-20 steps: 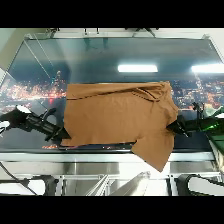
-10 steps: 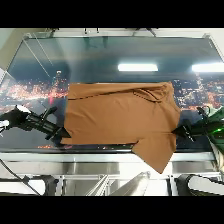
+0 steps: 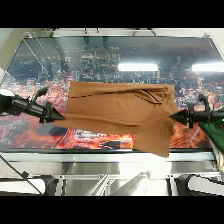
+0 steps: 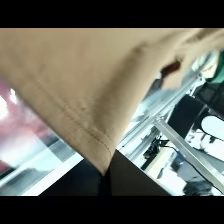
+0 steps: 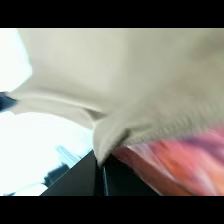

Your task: Fold the shirts.

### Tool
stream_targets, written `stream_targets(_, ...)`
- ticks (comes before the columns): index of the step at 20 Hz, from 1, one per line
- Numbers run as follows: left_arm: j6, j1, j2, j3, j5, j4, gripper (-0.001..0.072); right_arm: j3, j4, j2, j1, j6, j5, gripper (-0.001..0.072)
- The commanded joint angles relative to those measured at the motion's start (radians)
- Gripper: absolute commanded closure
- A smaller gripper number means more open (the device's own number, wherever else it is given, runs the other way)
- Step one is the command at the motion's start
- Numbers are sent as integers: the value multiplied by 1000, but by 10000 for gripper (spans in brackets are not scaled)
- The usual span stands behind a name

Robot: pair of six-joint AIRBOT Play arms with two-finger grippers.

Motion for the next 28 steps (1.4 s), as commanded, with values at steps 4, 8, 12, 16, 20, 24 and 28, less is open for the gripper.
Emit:
stream_targets(4, -48, -10, -167, 390, 21, -182, 679, 326, 212, -134, 103, 37, -169, 692)
stream_targets(8, -129, -39, -406, 695, 51, -181, 679, 499, 216, -351, 127, 47, -285, 692)
stream_targets(12, -143, -87, -624, 940, 60, -180, 679, 578, 220, -510, 148, 18, -316, 691)
stream_targets(16, -145, -92, -694, 948, 90, -181, 412, 581, 217, -538, 158, -90, -317, 681)
stream_targets(20, -169, -38, -688, 975, 18, -184, 409, 674, 157, -535, 85, -104, -245, 286)
stream_targets(24, -192, 14, -605, 959, -1, -185, 410, 780, -63, -534, 5, -42, -156, 161)
stream_targets(28, -184, 1, -502, 879, 101, -182, 413, 782, -241, -554, 45, 8, -156, 71)
